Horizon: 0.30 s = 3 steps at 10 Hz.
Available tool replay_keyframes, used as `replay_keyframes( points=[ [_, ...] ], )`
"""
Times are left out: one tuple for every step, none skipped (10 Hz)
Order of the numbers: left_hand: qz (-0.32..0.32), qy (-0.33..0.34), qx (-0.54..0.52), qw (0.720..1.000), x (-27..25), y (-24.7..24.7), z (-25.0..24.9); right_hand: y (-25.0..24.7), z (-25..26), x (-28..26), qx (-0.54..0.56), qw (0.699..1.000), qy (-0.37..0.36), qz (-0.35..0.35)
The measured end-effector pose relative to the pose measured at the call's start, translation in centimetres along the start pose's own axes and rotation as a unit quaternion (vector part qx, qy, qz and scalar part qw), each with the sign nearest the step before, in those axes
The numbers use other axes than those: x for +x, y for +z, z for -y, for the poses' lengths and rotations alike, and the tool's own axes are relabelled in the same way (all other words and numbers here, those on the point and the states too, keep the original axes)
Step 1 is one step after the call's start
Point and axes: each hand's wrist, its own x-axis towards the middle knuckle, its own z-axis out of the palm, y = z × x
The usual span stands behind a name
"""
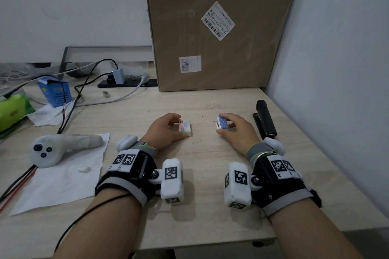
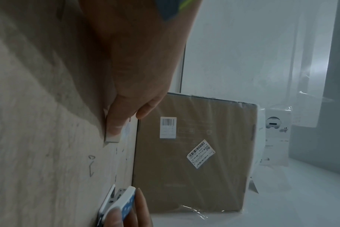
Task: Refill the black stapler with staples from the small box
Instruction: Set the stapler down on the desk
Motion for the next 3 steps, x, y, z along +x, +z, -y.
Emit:
replay_keyframes(
  points=[
    [0.009, -0.012, 0.006, 1.0, 0.0, -0.09, 0.04, -0.04, 0.03, 0.04, -0.003, 1.0, 0.001, -0.001],
    [0.013, -0.016, 0.001, 1.0, -0.11, -0.13, -0.15, -0.03, -0.04, 0.14, 0.008, 1.0, 0.007, -0.017],
    [0.014, -0.04, -0.055, 0.998, -0.13, -0.1, -0.36, 0.1, 0.05, 0.43, 0.09, 0.991, 0.022, -0.093]
  ],
)
